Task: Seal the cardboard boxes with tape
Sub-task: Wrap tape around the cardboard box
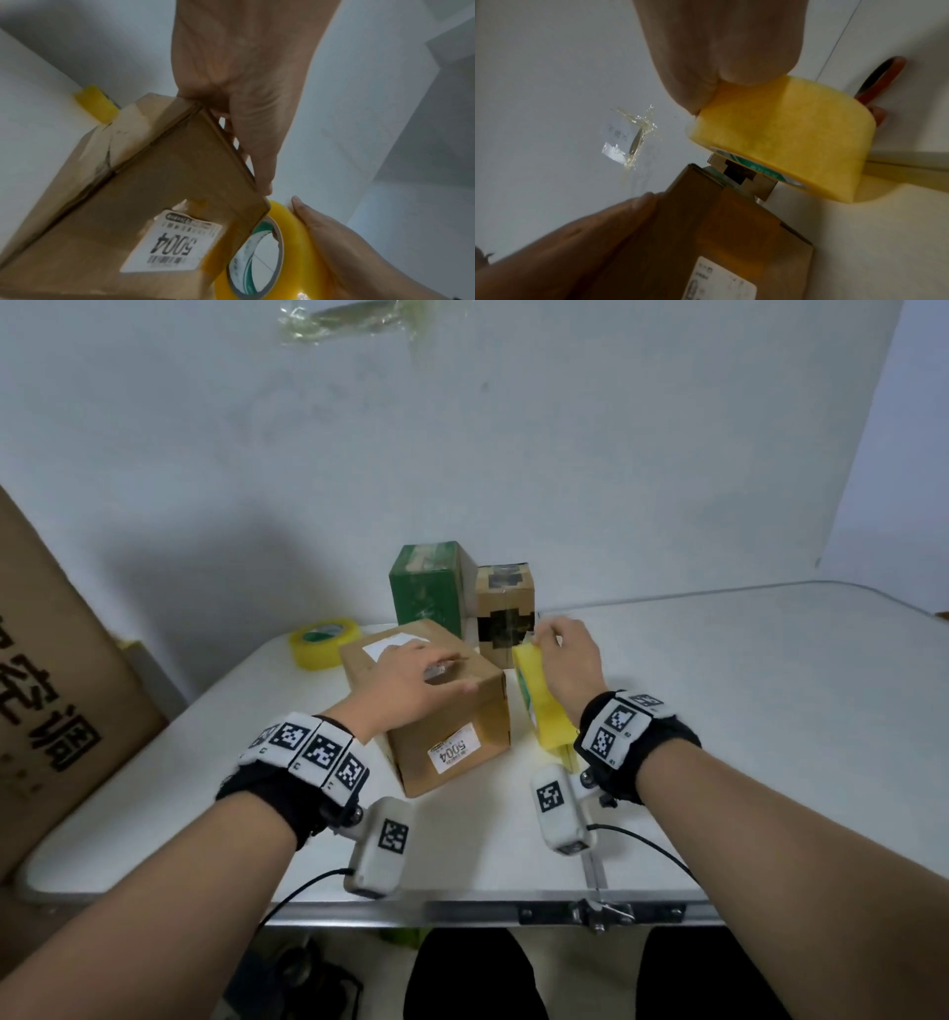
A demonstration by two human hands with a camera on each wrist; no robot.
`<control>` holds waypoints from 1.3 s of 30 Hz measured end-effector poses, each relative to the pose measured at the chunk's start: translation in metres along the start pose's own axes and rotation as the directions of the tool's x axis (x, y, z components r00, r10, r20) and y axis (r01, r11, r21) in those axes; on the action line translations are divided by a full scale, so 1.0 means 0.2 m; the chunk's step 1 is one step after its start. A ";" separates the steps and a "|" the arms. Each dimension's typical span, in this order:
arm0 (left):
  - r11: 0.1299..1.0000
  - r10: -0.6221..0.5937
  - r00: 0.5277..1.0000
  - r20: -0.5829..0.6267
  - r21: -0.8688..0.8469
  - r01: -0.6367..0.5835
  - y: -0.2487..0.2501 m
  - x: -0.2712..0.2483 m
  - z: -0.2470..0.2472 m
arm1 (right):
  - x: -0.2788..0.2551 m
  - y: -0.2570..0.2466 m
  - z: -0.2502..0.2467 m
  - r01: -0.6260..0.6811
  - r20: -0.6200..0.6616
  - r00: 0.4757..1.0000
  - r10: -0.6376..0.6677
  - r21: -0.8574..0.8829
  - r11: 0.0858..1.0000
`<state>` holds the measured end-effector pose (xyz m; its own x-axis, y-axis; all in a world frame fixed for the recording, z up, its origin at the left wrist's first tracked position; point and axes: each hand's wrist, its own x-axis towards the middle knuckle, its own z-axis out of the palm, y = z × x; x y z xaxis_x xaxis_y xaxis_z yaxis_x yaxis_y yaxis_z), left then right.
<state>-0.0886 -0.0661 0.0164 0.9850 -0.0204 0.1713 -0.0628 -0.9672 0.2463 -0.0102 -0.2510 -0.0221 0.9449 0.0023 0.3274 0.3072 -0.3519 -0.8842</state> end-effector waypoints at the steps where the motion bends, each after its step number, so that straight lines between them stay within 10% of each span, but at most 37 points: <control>1: 1.000 0.000 1.000 0.002 -0.021 0.000 -0.01 0.01 0.01 | 0.01 0.01 0.01 0.008 0.003 1.000 -0.007 -0.008 1.000; 39: 0.860 -0.291 0.941 -0.172 -0.477 0.179 0.09 0.17 0.07 | 0.03 0.07 0.00 0.056 -0.051 0.997 -0.059 -0.063 0.996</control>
<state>-0.0539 -0.0869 0.0131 0.9178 0.3059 0.2531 0.0459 -0.7149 0.6977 0.0001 -0.2550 -0.0321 0.9180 -0.0249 0.3959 0.3520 -0.4091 -0.8419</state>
